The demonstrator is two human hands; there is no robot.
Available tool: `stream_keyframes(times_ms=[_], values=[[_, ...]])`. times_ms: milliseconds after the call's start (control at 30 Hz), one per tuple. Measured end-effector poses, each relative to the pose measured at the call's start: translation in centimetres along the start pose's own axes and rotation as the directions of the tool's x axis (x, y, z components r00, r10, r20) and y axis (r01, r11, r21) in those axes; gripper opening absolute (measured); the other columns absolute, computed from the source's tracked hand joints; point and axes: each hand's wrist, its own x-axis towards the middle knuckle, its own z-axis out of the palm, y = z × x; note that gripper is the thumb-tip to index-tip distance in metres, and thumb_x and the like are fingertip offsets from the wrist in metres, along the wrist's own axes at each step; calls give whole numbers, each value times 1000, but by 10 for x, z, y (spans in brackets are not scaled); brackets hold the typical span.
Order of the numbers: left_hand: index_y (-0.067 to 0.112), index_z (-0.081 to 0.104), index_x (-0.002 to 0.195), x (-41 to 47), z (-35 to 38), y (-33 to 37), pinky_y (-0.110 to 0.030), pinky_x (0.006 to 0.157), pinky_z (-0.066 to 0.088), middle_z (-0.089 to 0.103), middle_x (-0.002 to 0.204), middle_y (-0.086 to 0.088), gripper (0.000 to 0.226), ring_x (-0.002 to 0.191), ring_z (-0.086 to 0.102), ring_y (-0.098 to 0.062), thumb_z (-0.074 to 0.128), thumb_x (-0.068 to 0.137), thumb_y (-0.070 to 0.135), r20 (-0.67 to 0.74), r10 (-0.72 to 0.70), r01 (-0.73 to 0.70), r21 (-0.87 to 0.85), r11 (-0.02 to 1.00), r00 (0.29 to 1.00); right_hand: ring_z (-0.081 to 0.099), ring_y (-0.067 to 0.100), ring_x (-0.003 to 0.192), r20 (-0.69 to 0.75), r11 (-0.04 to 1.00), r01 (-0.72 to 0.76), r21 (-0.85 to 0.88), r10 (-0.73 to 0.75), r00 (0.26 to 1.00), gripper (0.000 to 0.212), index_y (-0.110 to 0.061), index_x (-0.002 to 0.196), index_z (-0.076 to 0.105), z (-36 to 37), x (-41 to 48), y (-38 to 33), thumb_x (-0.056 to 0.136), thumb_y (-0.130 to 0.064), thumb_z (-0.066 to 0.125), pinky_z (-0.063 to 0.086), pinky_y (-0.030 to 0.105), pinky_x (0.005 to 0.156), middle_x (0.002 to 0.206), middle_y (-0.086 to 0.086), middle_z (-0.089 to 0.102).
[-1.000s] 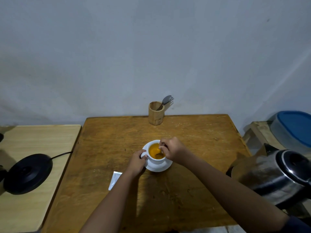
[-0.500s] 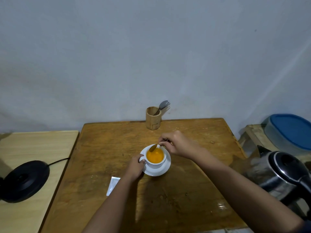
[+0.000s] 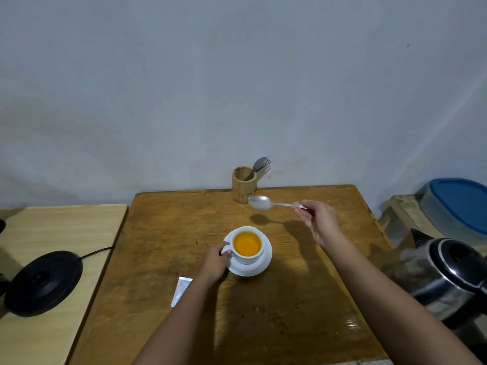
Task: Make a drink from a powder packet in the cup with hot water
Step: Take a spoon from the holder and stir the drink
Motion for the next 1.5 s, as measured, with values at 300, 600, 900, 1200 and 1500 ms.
stream_keyframes(times_ms=[300, 600, 900, 1200, 1500], values=[[10, 53, 127, 3, -1, -3, -38, 99, 42, 54, 134, -14, 34, 120, 51, -27, 48, 93, 15, 9, -6, 6, -33, 999, 1000, 63, 14, 68, -464, 941, -129, 314, 270, 843, 14, 6, 94, 60, -50, -7, 78, 94, -3, 50, 58, 20, 57, 87, 16, 64], [11, 53, 128, 1, 2, -4, -33, 96, 41, 52, 136, -10, 35, 123, 49, -25, 48, 94, 16, -24, 13, -14, -33, 999, 1000, 63, 16, 66, -545, 961, -246, 130, 276, 791, 9, -2, 72, 61, -56, -12, 110, 80, -3, 66, 52, 25, 55, 78, 12, 67], [12, 53, 129, -2, 5, -6, -32, 96, 41, 53, 137, -10, 36, 124, 48, -24, 49, 93, 16, -63, 29, -32, -59, 998, 998, 62, 21, 78, -612, 918, -395, -26, 298, 733, 13, -4, 74, 63, -67, -18, 124, 75, -15, 70, 50, 36, 73, 75, 8, 64], [14, 53, 129, -3, 4, -6, -34, 97, 41, 52, 138, -9, 36, 120, 49, -21, 49, 93, 18, -71, 16, -20, -59, 998, 997, 59, 24, 60, -544, 846, -405, -347, 171, 822, 18, 4, 79, 69, -61, -17, 131, 82, -14, 68, 54, 38, 57, 63, 8, 58], [11, 53, 128, -4, 5, -5, -31, 95, 41, 54, 136, -10, 36, 122, 50, -24, 49, 93, 15, -69, 28, -33, -71, 997, 997, 56, 23, 72, -361, 622, -267, -736, -27, 932, 20, -5, 89, 71, -62, -19, 141, 87, -23, 64, 39, 27, 61, 89, 13, 70]])
